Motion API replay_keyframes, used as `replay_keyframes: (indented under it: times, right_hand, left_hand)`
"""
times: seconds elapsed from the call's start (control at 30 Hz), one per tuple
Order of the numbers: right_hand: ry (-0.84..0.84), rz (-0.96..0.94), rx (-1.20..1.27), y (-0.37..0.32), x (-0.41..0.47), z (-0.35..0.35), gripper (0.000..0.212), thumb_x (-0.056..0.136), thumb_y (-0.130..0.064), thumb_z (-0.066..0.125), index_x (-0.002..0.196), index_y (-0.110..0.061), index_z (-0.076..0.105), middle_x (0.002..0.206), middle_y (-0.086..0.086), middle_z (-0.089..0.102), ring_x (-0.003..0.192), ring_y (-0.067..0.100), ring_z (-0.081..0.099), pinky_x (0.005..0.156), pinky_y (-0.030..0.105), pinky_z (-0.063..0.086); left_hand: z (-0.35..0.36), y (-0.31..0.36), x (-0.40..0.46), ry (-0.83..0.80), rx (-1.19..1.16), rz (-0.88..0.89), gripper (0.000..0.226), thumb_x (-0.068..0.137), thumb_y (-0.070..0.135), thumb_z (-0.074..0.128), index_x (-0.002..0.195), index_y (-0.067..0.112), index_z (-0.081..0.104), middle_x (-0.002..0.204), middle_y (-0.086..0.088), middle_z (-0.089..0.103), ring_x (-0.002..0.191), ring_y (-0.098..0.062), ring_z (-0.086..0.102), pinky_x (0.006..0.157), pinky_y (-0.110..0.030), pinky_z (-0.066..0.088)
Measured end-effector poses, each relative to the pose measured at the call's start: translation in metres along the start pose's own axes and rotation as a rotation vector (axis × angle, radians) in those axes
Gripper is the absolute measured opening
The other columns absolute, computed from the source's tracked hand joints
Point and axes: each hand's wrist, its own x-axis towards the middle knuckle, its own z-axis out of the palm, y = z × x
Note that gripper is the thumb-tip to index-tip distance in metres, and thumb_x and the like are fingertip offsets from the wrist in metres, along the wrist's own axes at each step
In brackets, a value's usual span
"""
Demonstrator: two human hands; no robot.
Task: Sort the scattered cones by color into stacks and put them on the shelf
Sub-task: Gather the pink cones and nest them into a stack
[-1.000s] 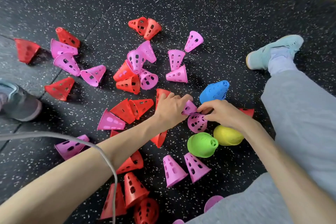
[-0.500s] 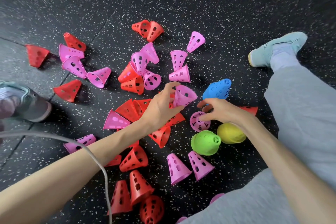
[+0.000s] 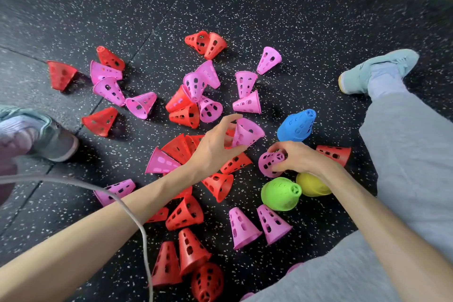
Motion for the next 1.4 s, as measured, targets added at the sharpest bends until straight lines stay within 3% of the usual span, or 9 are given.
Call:
replay_keyframes:
  times: [0.23,0.37,0.47,0.63,0.73,1.07,1.2,1.33,1.4]
  right_hand:
    - [0.239,-0.084,0.203,-0.013,-0.010,-0.018,0.035,0.084,-0.028,0.081,0.116,-0.027,0.069,0.096,-0.004,0.072,0.081,0.016,0.069,0.077,0.032,0.053]
    - [0.400,-0.109,0.307,-0.028,-0.022,-0.026,0.026,0.084,-0.027,0.078,0.107,-0.028,0.066,0.095,-0.004,0.072,0.088,0.024,0.070,0.077,0.039,0.055]
    - [0.543,-0.158,0.421,-0.034,-0.034,-0.030,0.028,0.088,-0.025,0.074,0.113,-0.029,0.062,0.102,-0.007,0.070,0.090,0.013,0.068,0.072,0.028,0.052]
    - [0.648,-0.248,0.761,-0.031,-0.040,-0.033,0.041,0.087,-0.028,0.077,0.122,-0.041,0.060,0.110,0.002,0.072,0.096,0.020,0.074,0.097,0.043,0.056]
    - [0.576,-0.300,0.913,-0.034,-0.040,-0.034,0.049,0.093,-0.019,0.073,0.136,-0.033,0.054,0.117,0.010,0.070,0.101,0.021,0.074,0.101,0.043,0.056]
    - [0.331,-0.389,0.583,-0.047,-0.053,-0.035,0.067,0.095,-0.028,0.070,0.143,-0.062,0.037,0.114,-0.007,0.059,0.102,0.013,0.067,0.088,0.025,0.047]
    - [0.348,-0.395,0.537,-0.046,-0.053,-0.039,0.063,0.091,-0.027,0.074,0.138,-0.057,0.043,0.111,-0.002,0.062,0.093,0.014,0.071,0.082,0.026,0.047]
    - [0.429,-0.378,0.422,-0.046,-0.052,-0.039,0.063,0.087,-0.030,0.080,0.133,-0.044,0.040,0.100,-0.006,0.065,0.077,-0.001,0.067,0.066,0.008,0.045]
    - [0.480,-0.363,0.424,-0.043,-0.051,-0.037,0.060,0.085,-0.034,0.081,0.128,-0.042,0.040,0.099,-0.005,0.068,0.077,0.000,0.067,0.068,0.014,0.046]
  left_hand:
    - [-0.003,-0.006,0.007,0.072,0.003,0.014,0.070,0.089,0.024,0.078,0.147,0.036,0.041,0.125,0.008,0.062,0.094,-0.007,0.069,0.086,-0.032,0.058]
    - [-0.010,-0.005,0.009,0.159,0.006,0.032,0.072,0.091,0.025,0.077,0.151,0.035,0.039,0.124,0.017,0.058,0.093,0.000,0.065,0.082,-0.022,0.055]
    - [-0.016,-0.003,0.011,0.226,-0.015,0.044,0.071,0.090,0.028,0.077,0.149,0.039,0.040,0.124,0.017,0.056,0.095,-0.007,0.066,0.084,-0.033,0.058]
    - [-0.017,-0.003,0.012,0.267,0.003,0.069,0.073,0.089,0.026,0.078,0.150,0.038,0.040,0.122,0.025,0.055,0.093,-0.004,0.065,0.085,-0.034,0.058]
    - [-0.013,-0.002,0.009,0.233,0.000,0.097,0.072,0.089,0.023,0.078,0.150,0.036,0.042,0.127,0.018,0.056,0.092,-0.004,0.064,0.083,-0.033,0.057]
    - [-0.017,0.010,0.016,0.105,0.093,0.183,0.080,0.084,0.017,0.079,0.151,0.041,0.043,0.119,0.012,0.058,0.095,-0.010,0.061,0.078,-0.022,0.046]
    - [-0.019,0.010,0.019,0.106,0.115,0.197,0.078,0.082,0.018,0.080,0.149,0.040,0.047,0.115,0.015,0.059,0.094,-0.013,0.062,0.074,-0.018,0.045]
    - [-0.017,0.012,0.021,0.100,0.147,0.215,0.076,0.082,0.020,0.080,0.149,0.036,0.049,0.111,0.011,0.059,0.097,-0.012,0.058,0.077,-0.024,0.045]
    - [-0.014,0.015,0.021,0.082,0.137,0.211,0.075,0.081,0.021,0.081,0.148,0.035,0.050,0.114,0.011,0.059,0.100,-0.013,0.058,0.080,-0.029,0.049]
